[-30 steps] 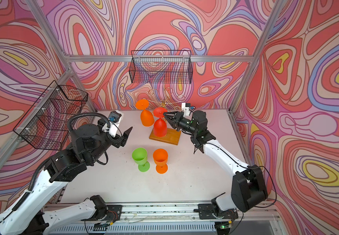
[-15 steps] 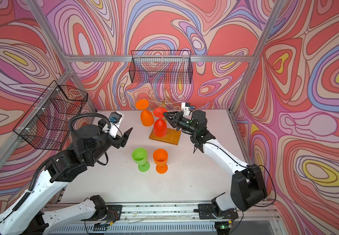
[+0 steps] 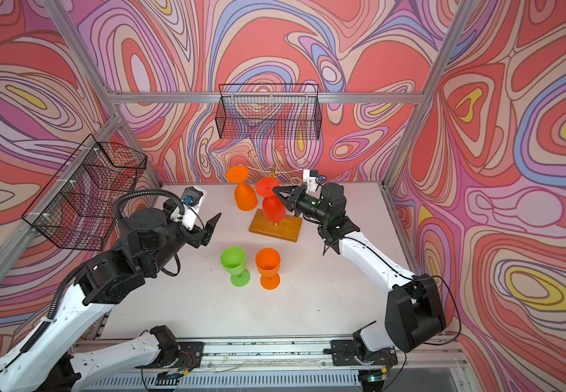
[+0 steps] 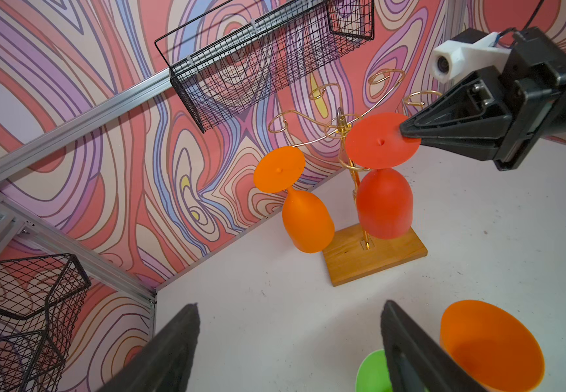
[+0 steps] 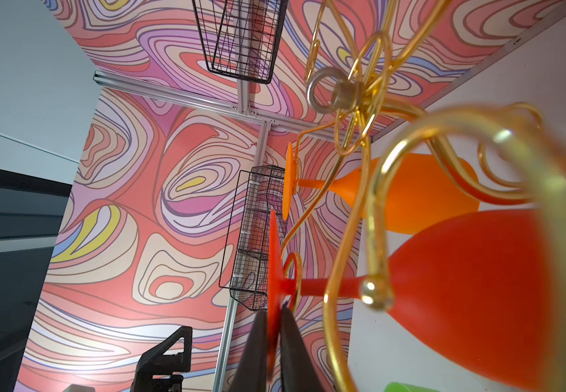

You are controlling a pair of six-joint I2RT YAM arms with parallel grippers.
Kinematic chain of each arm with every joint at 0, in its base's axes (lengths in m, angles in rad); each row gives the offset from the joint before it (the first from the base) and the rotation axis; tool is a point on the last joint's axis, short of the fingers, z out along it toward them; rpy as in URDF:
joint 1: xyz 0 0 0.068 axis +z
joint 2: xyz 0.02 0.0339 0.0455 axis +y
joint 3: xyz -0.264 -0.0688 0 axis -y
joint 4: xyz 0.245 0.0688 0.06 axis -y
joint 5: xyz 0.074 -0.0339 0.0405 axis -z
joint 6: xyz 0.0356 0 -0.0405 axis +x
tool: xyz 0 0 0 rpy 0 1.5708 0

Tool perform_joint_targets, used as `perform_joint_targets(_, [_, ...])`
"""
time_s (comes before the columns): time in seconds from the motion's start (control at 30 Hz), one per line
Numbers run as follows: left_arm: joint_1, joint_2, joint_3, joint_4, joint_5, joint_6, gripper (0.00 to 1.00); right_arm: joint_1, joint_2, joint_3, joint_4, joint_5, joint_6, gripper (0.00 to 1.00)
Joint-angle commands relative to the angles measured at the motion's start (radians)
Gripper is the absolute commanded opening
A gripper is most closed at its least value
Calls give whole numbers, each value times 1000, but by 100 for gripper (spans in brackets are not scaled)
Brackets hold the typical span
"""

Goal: Take the wine glass off the wine glass rack
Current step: Pick up the wine glass from the wine glass rack.

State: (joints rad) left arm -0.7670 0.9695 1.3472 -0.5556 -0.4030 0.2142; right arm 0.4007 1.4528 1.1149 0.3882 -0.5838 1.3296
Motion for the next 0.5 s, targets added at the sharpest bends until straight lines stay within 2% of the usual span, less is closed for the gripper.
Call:
perform_joint_targets(0.0, [-3,-15,-8,0,-18,17,83,7,15,28,11,1,-9,4])
perform_joint_targets(0.2, [-3,-12,-5,0,-16,19,83,7,17,29,12,2,-4,0])
perform_joint_targets(0.47, [-2,-6,-5,-1,-13,22,84,7,19,68,-38,-8,-14,0])
